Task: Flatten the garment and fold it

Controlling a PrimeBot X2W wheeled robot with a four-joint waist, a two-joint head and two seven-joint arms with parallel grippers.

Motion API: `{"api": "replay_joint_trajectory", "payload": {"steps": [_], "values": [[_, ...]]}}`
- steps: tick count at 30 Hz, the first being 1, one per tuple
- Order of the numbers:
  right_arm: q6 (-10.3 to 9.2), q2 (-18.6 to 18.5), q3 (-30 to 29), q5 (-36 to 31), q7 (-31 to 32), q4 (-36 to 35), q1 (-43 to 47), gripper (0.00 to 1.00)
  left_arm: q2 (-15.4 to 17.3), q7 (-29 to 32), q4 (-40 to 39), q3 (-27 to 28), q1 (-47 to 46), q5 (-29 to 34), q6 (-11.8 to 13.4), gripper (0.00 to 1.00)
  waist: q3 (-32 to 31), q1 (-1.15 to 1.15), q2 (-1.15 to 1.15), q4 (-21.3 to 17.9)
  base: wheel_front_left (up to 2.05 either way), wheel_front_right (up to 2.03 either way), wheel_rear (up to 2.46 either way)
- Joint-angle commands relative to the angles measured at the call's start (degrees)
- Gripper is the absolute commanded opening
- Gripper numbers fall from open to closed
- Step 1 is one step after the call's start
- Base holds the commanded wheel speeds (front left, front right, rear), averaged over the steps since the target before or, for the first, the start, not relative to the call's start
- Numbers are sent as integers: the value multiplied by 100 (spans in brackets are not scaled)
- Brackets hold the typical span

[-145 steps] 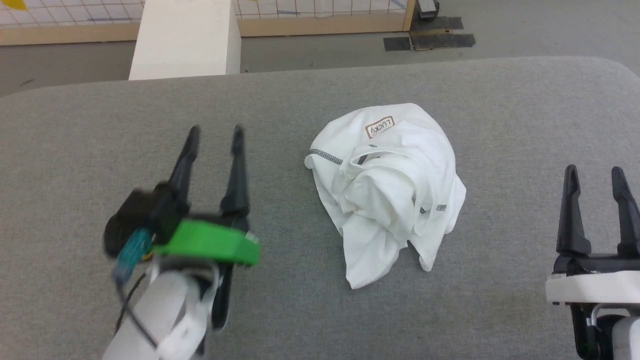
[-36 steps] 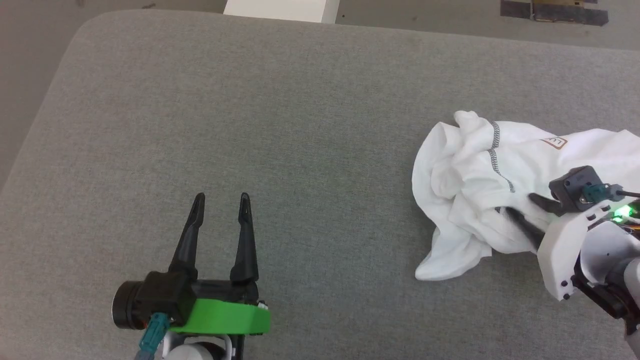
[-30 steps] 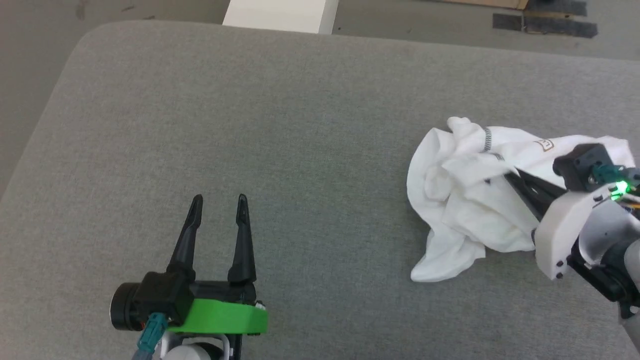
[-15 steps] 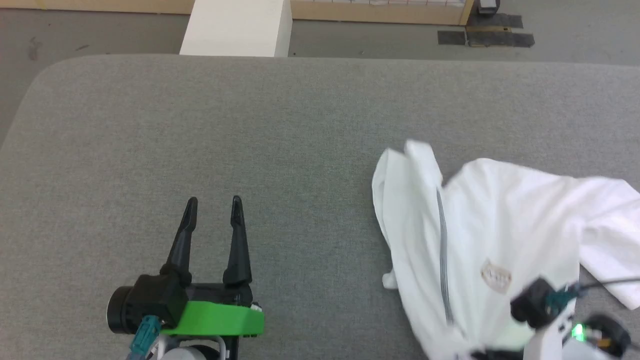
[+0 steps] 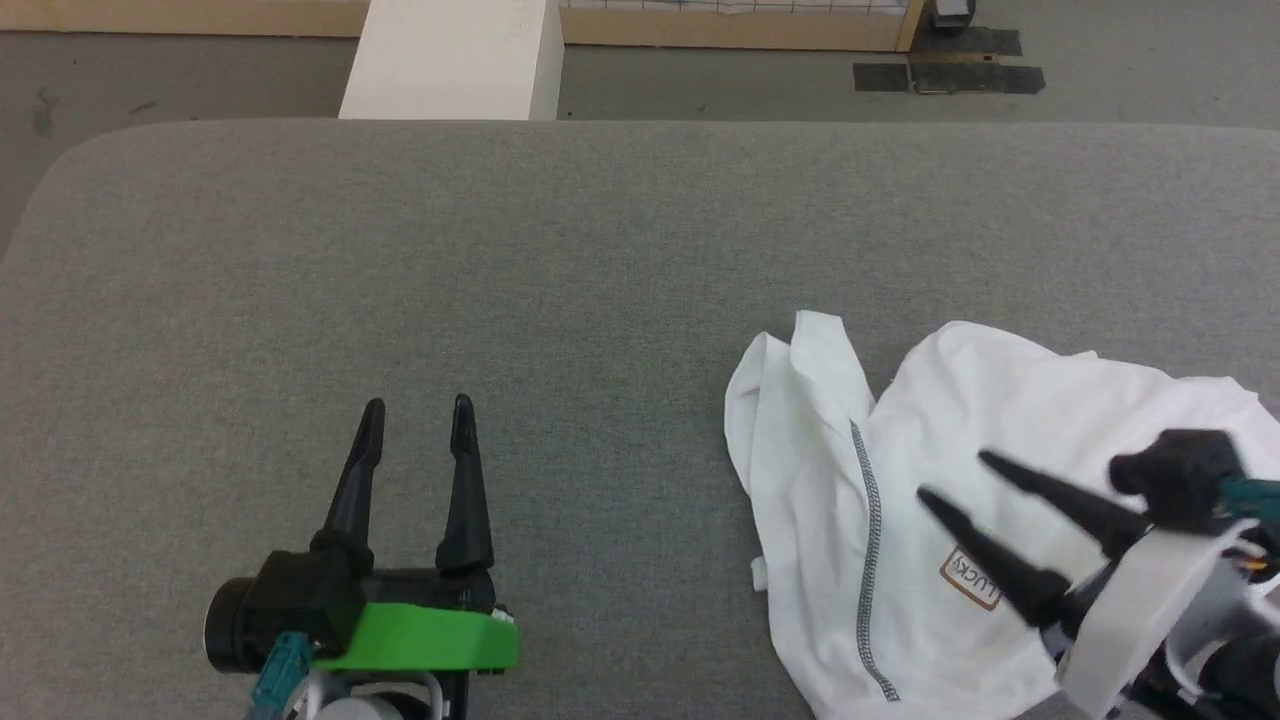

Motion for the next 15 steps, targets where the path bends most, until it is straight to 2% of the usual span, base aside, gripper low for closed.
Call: {"api": "replay_joint_trajectory", "payload": {"steps": [1,4,7,11,15], "values": [[-9,269,-357,-249,-418,-51,-103,100,-19,-22,-30,34,94,56,-35,100,-26,0,0,-59,0,0,0],[-9,929,-1241,-1001,-1251,23,-68,100,-19,-22,-99,86,125,118,-57,100,-1,0,0,-97,0,0,0],[-9,1767,-2065,-1811,-1973,154,153,100,-19,-22,-206,137,183,201,-64,100,41,0,0,-142,0,0,0],[-9,2565,-2743,-2744,-2597,349,492,100,-19,-22,-302,191,256,276,-58,100,132,0,0,-212,0,0,0],[-9,2884,-2915,-2935,-2857,529,630,100,-18,-22,-299,142,127,371,-127,100,265,0,0,-325,0,0,0]]}}
